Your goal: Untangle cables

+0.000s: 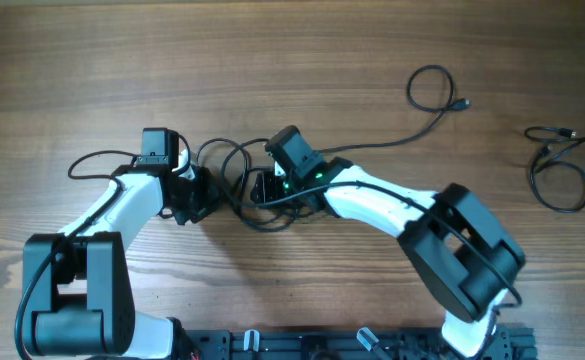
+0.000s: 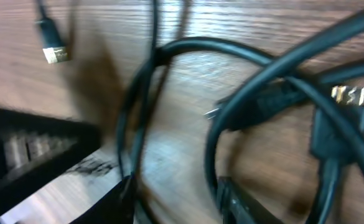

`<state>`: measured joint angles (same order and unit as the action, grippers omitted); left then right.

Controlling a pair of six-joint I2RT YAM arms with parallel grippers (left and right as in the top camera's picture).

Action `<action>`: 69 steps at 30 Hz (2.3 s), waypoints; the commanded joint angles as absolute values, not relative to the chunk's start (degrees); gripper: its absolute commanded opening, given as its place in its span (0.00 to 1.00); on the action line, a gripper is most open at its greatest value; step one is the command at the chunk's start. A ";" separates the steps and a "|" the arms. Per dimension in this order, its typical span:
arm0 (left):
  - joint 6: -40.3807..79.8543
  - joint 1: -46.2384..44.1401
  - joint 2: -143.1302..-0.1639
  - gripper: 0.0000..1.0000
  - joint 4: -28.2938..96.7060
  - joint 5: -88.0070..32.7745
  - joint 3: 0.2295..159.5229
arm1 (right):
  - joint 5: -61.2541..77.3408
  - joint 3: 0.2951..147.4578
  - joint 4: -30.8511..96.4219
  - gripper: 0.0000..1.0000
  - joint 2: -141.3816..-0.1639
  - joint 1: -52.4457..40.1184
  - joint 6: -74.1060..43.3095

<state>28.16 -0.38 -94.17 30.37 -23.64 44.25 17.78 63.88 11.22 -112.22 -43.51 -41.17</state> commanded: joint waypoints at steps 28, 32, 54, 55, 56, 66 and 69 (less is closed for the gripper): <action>46.15 -11.94 -96.40 0.62 29.43 -17.21 40.40 | 37.45 63.42 4.25 0.04 -114.87 -35.81 -40.47; 46.98 -14.39 -96.40 0.04 27.81 -16.75 39.38 | 43.59 63.42 1.54 0.04 -114.72 -34.94 -40.51; 46.74 -14.00 -96.40 0.04 29.32 -10.76 39.35 | 92.42 59.83 -60.40 0.04 -114.54 2.55 -80.99; 46.74 -14.00 -96.40 0.04 29.30 -10.76 39.38 | 92.27 58.39 -60.36 0.04 -114.54 4.08 -79.70; 46.74 -14.00 -96.40 0.04 29.30 -10.76 39.35 | 92.23 57.14 -59.96 0.04 -114.61 5.17 -78.06; 46.76 -14.00 -96.40 0.04 29.04 -10.76 39.38 | 66.81 43.42 -34.20 0.06 -114.65 12.29 -47.46; 46.74 -14.00 -96.40 0.04 28.91 -10.72 39.35 | 60.18 43.42 -25.02 0.04 -114.65 12.29 -41.69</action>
<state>46.24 -14.26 -93.43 27.90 -20.38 42.26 69.38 43.72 -28.32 -114.24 12.21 -51.37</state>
